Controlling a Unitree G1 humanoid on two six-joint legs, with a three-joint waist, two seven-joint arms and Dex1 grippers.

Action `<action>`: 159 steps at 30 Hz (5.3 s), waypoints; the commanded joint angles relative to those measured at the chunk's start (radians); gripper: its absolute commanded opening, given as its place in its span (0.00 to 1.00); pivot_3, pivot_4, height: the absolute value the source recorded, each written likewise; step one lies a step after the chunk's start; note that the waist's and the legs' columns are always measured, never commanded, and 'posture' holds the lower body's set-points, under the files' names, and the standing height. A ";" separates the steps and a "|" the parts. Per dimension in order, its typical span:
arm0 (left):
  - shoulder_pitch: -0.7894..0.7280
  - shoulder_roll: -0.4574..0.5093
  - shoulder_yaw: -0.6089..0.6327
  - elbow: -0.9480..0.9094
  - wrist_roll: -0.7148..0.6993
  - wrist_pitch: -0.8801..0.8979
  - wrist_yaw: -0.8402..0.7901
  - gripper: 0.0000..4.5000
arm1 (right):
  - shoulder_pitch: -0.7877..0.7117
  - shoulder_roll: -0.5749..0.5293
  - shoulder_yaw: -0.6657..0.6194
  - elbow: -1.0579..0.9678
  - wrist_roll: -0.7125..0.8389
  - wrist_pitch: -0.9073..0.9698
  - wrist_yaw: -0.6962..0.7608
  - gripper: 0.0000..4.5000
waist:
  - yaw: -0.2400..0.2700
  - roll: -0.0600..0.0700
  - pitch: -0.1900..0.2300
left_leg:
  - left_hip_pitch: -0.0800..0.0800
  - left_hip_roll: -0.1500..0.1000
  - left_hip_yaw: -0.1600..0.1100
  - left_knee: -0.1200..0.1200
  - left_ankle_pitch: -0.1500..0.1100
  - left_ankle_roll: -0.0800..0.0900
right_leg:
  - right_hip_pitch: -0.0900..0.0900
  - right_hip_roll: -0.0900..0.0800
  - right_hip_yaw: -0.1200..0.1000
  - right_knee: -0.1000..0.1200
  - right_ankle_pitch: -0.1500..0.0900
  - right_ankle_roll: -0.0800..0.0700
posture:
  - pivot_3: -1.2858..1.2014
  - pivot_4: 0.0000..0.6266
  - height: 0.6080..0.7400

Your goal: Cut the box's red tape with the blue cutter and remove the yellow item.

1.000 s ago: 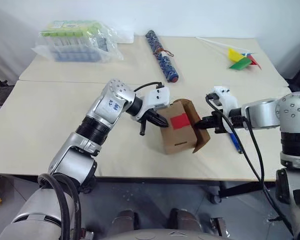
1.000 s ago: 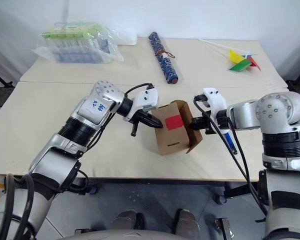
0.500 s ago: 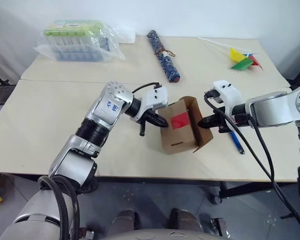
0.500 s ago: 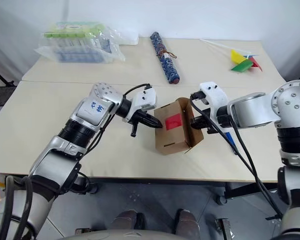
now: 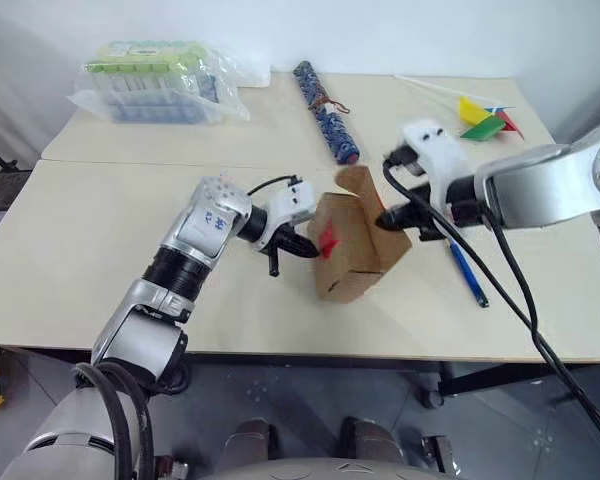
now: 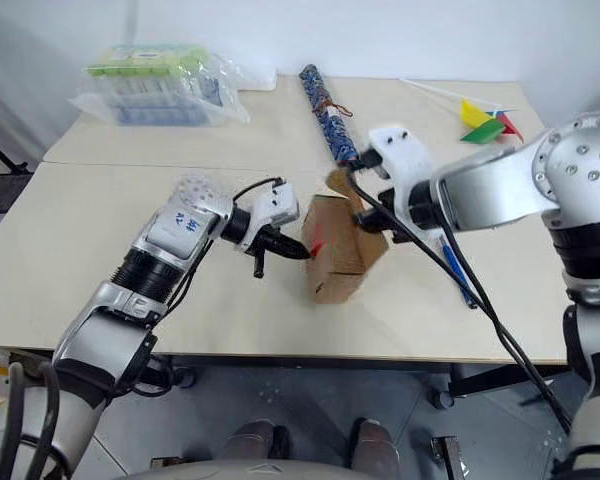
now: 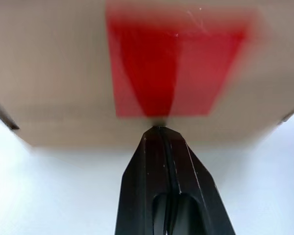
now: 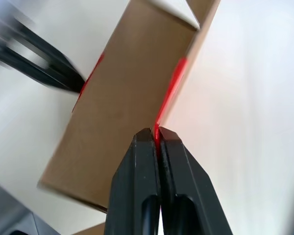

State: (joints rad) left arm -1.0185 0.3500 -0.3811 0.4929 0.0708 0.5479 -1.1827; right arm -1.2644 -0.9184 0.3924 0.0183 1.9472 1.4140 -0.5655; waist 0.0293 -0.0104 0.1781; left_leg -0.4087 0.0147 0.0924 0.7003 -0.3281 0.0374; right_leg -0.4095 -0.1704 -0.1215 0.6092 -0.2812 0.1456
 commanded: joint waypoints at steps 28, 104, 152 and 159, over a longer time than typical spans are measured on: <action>-0.118 0.113 0.266 -0.276 -0.386 0.438 -0.048 0.00 | 0.104 -0.046 0.029 -0.034 0.025 -0.025 0.005 0.01 | -0.006 -0.001 0.001 | -0.002 0.001 0.001 -0.002 -0.001 0.001 | -0.001 0.000 -0.005 -0.003 0.001 0.002 | 0.52 0.24 1.00; 0.036 0.196 0.007 -0.082 -0.108 0.102 -0.029 0.00 | 0.440 -0.159 -0.081 -0.046 0.025 -0.056 0.140 0.01 | -0.004 -0.002 0.001 | -0.011 -0.001 0.004 0.003 -0.003 0.001 | -0.004 0.001 -0.012 -0.007 0.002 0.003 | 0.52 0.24 1.00; 0.124 0.383 -0.070 -0.399 -0.251 0.292 -0.087 0.00 | 0.485 -0.187 -0.146 -0.047 0.025 -0.106 0.072 0.01 | -0.004 0.003 -0.001 | 0.003 0.000 0.003 -0.001 -0.002 -0.002 | 0.007 0.003 -0.009 -0.006 0.003 0.003 | 0.52 0.24 1.00; 0.166 0.369 -0.051 -0.420 -0.259 0.311 -0.025 0.00 | 0.538 -0.182 -0.184 -0.066 0.025 -0.131 0.050 0.01 | 0.014 0.008 -0.004 | 0.010 0.001 -0.001 0.000 -0.003 0.001 | 0.018 0.000 -0.008 -0.012 0.003 0.002 | 0.52 0.24 1.00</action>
State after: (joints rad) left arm -0.9142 0.7296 -0.3527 0.0370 -0.2681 0.8269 -1.2779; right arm -0.7320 -1.0795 0.2434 -0.0351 1.9742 1.2923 -0.4951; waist 0.0433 -0.0024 0.1736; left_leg -0.3969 0.0152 0.0904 0.7004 -0.3310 0.0389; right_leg -0.3911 -0.1705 -0.1280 0.5974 -0.2785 0.1478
